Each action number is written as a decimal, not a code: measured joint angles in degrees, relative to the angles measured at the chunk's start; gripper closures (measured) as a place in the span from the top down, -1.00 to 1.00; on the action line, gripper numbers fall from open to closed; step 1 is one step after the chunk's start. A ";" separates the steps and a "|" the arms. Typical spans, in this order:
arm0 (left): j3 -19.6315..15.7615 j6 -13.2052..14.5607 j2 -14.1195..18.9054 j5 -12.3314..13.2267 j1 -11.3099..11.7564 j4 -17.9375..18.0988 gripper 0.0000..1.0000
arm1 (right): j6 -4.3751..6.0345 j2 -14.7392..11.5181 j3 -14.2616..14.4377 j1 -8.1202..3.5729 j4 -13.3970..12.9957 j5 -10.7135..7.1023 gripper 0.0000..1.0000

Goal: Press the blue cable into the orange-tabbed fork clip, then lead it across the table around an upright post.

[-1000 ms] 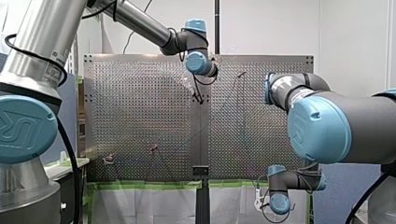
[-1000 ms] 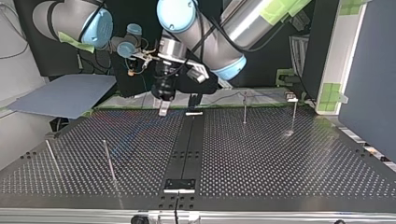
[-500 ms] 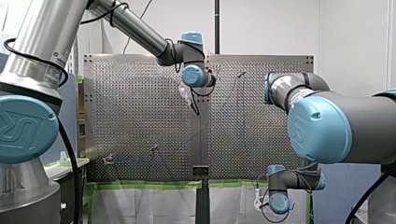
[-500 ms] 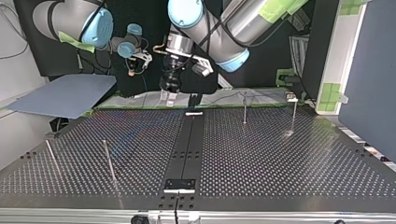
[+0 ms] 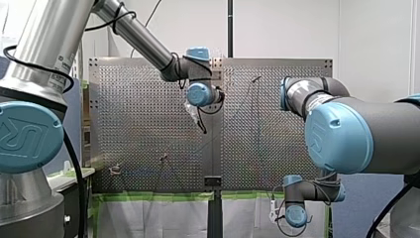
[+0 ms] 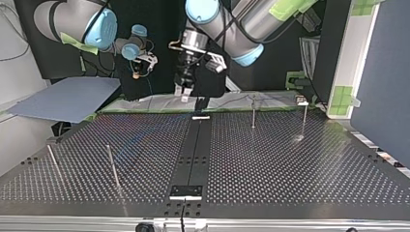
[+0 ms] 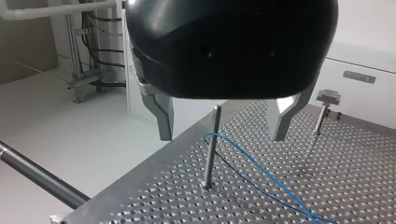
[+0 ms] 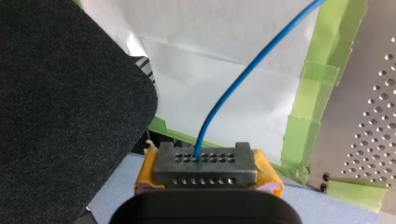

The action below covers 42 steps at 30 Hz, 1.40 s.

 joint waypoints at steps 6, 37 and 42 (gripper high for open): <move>-2.82 0.24 -0.01 0.86 0.14 2.78 0.96 | -0.02 -0.06 0.01 0.00 0.11 0.01 -1.00; -17.89 0.19 -0.13 -4.19 1.85 17.89 0.96 | -0.05 -0.08 0.03 0.32 0.49 0.01 -1.00; -20.53 0.24 -0.14 -4.81 2.38 20.48 0.96 | -0.05 -0.11 0.02 0.40 0.56 0.00 -1.00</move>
